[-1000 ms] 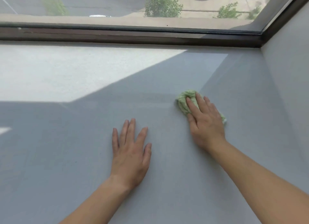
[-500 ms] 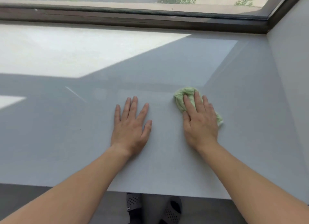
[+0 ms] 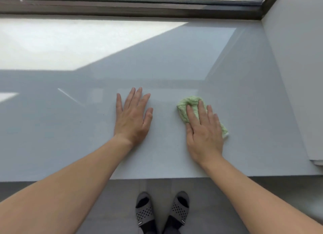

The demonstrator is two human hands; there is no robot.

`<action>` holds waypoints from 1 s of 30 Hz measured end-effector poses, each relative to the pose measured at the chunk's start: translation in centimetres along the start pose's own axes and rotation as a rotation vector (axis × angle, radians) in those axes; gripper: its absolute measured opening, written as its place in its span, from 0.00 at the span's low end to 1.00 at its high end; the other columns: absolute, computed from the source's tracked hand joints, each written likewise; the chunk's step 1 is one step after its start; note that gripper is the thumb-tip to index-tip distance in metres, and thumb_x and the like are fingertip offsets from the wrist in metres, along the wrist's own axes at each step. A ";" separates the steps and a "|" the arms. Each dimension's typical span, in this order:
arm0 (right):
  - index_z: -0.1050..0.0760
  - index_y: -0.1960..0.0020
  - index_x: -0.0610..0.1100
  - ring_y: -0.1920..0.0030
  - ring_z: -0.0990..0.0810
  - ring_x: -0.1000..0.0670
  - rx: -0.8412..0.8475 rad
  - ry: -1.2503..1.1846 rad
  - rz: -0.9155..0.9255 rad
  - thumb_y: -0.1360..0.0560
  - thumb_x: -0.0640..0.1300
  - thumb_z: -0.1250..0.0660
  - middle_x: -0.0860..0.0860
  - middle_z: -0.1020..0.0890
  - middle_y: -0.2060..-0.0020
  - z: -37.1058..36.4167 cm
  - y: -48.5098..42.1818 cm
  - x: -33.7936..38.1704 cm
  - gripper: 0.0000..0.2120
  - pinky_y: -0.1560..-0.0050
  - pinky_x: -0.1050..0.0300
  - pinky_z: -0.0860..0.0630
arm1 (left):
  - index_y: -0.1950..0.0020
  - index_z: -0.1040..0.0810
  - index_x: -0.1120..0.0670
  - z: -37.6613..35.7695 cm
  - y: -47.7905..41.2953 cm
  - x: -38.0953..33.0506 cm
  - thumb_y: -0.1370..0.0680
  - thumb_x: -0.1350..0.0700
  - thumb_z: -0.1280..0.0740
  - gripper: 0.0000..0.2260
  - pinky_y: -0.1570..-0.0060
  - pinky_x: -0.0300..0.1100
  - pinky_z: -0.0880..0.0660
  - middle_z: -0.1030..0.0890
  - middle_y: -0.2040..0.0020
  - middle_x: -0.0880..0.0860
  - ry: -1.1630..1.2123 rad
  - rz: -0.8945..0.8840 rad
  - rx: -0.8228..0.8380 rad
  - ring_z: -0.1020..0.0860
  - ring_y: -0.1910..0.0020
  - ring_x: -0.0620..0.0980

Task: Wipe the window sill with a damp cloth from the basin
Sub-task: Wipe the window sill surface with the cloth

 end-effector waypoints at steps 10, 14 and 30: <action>0.42 0.22 0.57 0.20 0.49 0.46 0.119 0.014 0.207 0.18 0.49 0.45 0.53 0.45 0.20 -0.2 4.9 -1.1 0.25 0.21 0.46 0.51 | 0.21 0.41 0.48 -1.8 6.2 -0.6 0.20 0.40 0.59 0.29 0.24 0.56 0.63 0.49 0.18 0.53 -0.117 -0.026 0.126 0.56 0.20 0.51; 0.42 0.21 0.55 0.20 0.50 0.43 0.000 0.020 0.012 0.19 0.49 0.48 0.49 0.45 0.20 -1.2 7.7 2.1 0.26 0.21 0.45 0.53 | 0.21 0.43 0.47 -2.2 6.1 -0.5 0.20 0.39 0.60 0.30 0.25 0.57 0.64 0.50 0.18 0.52 -0.157 -0.019 0.124 0.57 0.20 0.50; 0.44 0.21 0.56 0.20 0.52 0.44 0.074 0.037 0.118 0.18 0.52 0.50 0.51 0.47 0.20 -0.4 9.2 -2.5 0.26 0.21 0.46 0.55 | 0.21 0.41 0.50 -3.0 2.4 -6.4 0.21 0.43 0.51 0.28 0.24 0.58 0.64 0.49 0.19 0.56 -0.062 -0.024 0.095 0.56 0.20 0.54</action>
Point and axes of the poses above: each hand's wrist, its own y-axis away from the middle knuckle, its own z-axis out of the back of the hand, x = y × z, the point moved 8 cm from there along -y, towards the middle knuckle
